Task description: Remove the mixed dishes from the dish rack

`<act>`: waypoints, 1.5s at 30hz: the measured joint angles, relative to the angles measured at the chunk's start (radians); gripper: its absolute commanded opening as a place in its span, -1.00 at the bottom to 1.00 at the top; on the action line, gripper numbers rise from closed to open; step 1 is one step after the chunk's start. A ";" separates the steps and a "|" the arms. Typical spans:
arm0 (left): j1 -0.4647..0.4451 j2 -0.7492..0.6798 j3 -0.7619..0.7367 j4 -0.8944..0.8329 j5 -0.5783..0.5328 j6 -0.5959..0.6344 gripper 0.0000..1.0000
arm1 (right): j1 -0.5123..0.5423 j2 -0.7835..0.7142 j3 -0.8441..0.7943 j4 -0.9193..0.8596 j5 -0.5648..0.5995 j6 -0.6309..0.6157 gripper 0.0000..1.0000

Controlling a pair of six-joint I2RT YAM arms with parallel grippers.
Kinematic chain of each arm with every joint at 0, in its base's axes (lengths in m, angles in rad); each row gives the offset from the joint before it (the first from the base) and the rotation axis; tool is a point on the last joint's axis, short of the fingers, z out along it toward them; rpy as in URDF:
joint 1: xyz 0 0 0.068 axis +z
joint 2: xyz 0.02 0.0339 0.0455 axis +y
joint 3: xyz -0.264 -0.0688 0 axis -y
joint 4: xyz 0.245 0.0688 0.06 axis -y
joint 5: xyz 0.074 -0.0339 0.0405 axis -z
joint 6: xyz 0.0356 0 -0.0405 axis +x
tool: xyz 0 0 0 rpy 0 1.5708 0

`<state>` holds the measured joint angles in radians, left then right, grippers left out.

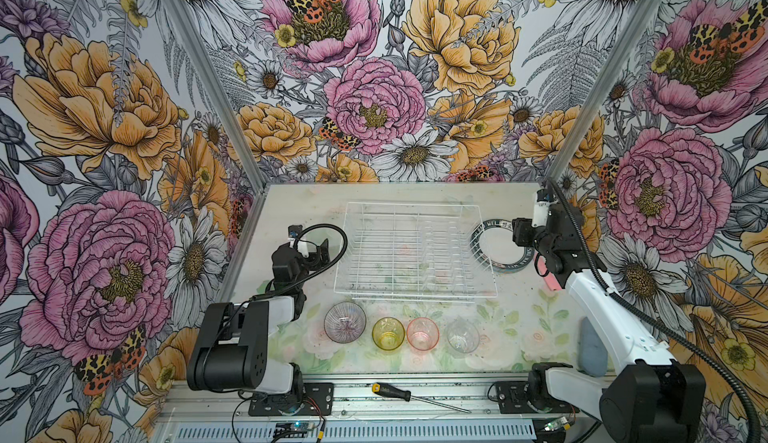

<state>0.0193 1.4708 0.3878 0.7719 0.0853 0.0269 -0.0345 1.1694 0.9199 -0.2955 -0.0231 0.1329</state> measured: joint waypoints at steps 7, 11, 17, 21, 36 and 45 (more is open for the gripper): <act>0.011 0.084 -0.061 0.150 -0.029 -0.002 0.98 | -0.059 0.025 -0.120 0.171 0.046 0.003 0.18; 0.012 0.083 -0.061 0.189 -0.030 -0.001 0.98 | -0.090 0.064 -0.255 0.365 0.080 0.010 0.18; 0.011 0.083 -0.061 0.221 -0.030 -0.001 0.98 | -0.126 0.200 -0.374 0.585 0.071 0.046 0.19; 0.011 0.083 -0.061 0.221 -0.030 -0.001 0.98 | -0.133 0.265 -0.375 0.696 0.042 0.070 0.19; 0.011 0.083 -0.025 0.180 -0.033 -0.001 0.98 | -0.023 0.339 -0.450 0.946 0.011 -0.001 0.33; 0.005 0.083 -0.021 0.167 -0.074 -0.001 0.98 | 0.031 0.372 -0.574 1.155 0.217 -0.019 0.99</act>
<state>0.0242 1.5539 0.3668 0.9386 0.0109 0.0257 -0.0036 1.5414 0.3458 0.8600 0.1940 0.1139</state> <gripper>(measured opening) 0.987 0.990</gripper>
